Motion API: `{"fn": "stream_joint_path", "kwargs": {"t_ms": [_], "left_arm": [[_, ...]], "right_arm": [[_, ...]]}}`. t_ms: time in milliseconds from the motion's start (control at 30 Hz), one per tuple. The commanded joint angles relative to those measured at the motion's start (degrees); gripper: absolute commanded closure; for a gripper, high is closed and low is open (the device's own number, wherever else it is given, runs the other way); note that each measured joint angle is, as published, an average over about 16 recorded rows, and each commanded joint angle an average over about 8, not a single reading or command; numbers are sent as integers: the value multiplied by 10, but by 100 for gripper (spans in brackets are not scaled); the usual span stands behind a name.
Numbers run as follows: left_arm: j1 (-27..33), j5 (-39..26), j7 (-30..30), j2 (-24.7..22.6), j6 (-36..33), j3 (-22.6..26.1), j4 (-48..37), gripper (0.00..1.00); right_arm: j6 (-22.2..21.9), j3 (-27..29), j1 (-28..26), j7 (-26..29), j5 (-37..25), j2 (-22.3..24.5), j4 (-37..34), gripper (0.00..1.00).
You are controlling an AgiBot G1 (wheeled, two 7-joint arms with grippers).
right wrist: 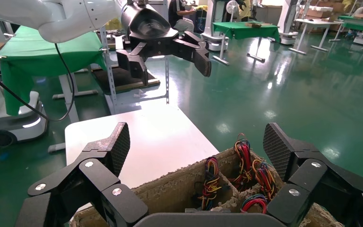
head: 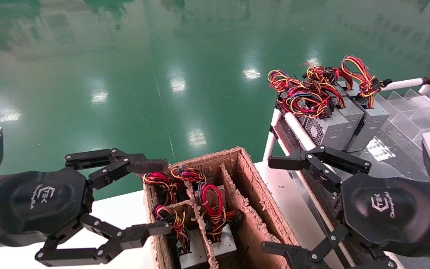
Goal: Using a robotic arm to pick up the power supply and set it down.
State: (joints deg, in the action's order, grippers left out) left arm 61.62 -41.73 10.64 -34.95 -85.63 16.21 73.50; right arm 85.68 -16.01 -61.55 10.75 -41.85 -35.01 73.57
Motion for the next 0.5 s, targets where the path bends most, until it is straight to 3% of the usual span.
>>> {"fn": "stream_joint_path", "kwargs": {"t_ms": [33, 500], "left_arm": [[0, 0, 0, 0, 0, 0, 0, 100], [0, 0, 0, 0, 0, 0, 0, 100]], "right_arm": [[0, 0, 0, 0, 0, 0, 0, 0], [0, 0, 0, 0, 0, 0, 0, 0]]}}
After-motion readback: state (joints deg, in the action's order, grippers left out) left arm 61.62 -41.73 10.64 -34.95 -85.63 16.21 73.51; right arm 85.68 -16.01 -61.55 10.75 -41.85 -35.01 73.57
